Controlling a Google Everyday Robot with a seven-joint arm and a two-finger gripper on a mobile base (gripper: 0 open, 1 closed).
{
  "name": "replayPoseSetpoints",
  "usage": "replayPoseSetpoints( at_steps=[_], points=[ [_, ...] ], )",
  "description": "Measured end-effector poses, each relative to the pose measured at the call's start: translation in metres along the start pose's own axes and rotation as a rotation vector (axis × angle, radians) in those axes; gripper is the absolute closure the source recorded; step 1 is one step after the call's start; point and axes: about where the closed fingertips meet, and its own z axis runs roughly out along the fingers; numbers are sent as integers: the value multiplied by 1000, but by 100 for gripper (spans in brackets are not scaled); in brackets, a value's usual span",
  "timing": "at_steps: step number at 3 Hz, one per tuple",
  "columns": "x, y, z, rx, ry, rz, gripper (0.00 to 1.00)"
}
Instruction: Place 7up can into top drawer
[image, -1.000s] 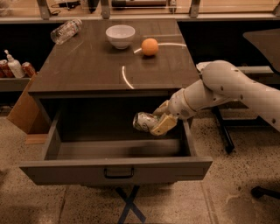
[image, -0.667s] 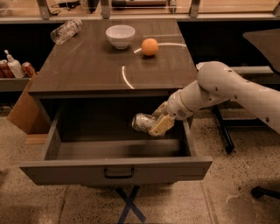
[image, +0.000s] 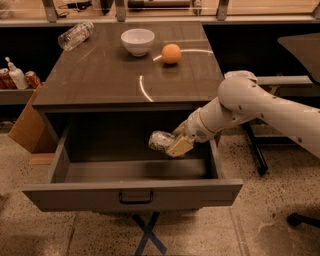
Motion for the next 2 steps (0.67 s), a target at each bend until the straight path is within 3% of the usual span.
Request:
replayPoseSetpoints(
  at_steps=[1,2],
  points=[
    [0,5,5,-4,1,13,11],
    [0,9,2,3,-3,19,0]
  ],
)
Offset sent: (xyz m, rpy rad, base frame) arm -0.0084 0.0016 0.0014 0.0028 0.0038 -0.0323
